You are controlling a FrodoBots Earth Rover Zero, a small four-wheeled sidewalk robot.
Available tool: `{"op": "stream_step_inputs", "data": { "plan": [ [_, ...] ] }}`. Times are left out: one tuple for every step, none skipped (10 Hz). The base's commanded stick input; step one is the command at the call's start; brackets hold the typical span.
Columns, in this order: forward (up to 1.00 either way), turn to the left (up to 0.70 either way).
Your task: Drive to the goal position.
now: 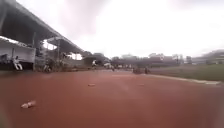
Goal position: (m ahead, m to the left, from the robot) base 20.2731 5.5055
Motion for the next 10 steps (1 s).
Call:
{"op": "stream_step_inputs", "data": {
  "plan": [
    [0.5,-0.48],
    [0.5,-0.48],
    [0.5,0.02],
    [0.5,0.02],
    [0.5,0.02],
    [0.5,0.02],
    [0.5,0.02],
    [0.5,0.02],
    [0.5,0.02],
    [0.5,0.02]
  ]
}}
